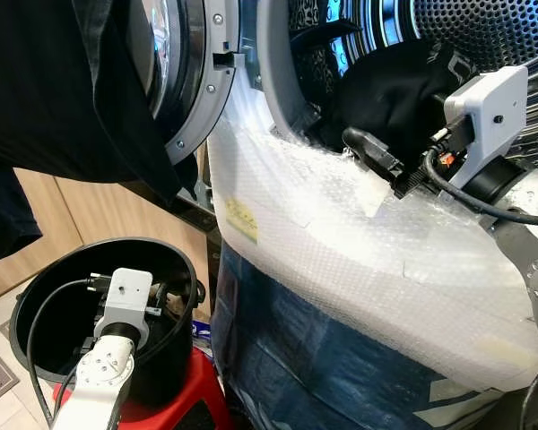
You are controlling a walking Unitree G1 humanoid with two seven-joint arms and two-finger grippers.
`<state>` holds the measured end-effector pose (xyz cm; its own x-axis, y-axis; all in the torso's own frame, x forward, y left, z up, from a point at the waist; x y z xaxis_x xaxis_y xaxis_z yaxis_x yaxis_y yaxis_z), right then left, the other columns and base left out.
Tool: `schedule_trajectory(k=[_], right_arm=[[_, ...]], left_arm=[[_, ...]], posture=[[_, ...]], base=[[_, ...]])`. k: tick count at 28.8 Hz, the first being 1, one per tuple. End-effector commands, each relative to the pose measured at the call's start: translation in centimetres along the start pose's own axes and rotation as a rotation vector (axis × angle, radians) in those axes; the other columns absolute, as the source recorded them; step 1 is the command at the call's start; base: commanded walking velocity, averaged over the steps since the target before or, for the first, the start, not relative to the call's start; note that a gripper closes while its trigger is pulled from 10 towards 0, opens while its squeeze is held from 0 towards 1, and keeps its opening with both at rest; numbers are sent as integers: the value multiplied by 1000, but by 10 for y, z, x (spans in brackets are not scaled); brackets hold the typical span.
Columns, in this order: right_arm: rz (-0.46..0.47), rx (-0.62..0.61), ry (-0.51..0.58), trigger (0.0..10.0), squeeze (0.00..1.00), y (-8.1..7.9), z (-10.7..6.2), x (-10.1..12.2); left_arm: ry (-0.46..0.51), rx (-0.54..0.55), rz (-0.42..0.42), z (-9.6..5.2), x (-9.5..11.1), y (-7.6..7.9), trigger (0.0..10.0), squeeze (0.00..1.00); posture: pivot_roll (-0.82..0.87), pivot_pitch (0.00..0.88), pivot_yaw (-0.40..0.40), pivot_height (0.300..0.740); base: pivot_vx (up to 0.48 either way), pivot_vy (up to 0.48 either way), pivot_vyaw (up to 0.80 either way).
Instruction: Clothes washing
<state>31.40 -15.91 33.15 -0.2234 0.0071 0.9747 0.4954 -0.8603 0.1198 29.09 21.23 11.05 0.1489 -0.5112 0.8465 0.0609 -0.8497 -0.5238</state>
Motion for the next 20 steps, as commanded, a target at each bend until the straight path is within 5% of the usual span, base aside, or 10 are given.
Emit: schedule_trajectory(k=[1, 4, 20], right_arm=[[9, -60, 14, 10000, 0, 8, 1, 6], [21, -176, 17, 10000, 0, 22, 2, 6], [-89, -324, -62, 10000, 0, 59, -27, 3]], left_arm=[[5, -1, 17, 1, 2, -1, 10000, 0], [8, -2, 16, 2, 3, 0, 10000, 0], [11, 1, 16, 5, 5, -2, 10000, 0]], posture=[[183, 1, -58, 740], [189, 1, -60, 740], [171, 14, -49, 740]], base=[[0, 0, 0], [0, 0, 0], [0, 0, 0]])
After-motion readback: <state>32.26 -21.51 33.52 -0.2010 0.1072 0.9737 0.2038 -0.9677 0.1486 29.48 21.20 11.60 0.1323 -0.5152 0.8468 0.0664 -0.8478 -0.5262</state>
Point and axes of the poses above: a point about 5 cm out from each wrist's last joint towards the gripper, its own z axis pointing out of the wrist towards the gripper, its own x axis along the axis of the wrist's last joint, y = z × x, the point moved 1 cm from there along z, pointing out of the wrist towards the gripper, and after that the axes turned 15 degrees about z, right-handed, at the moved point
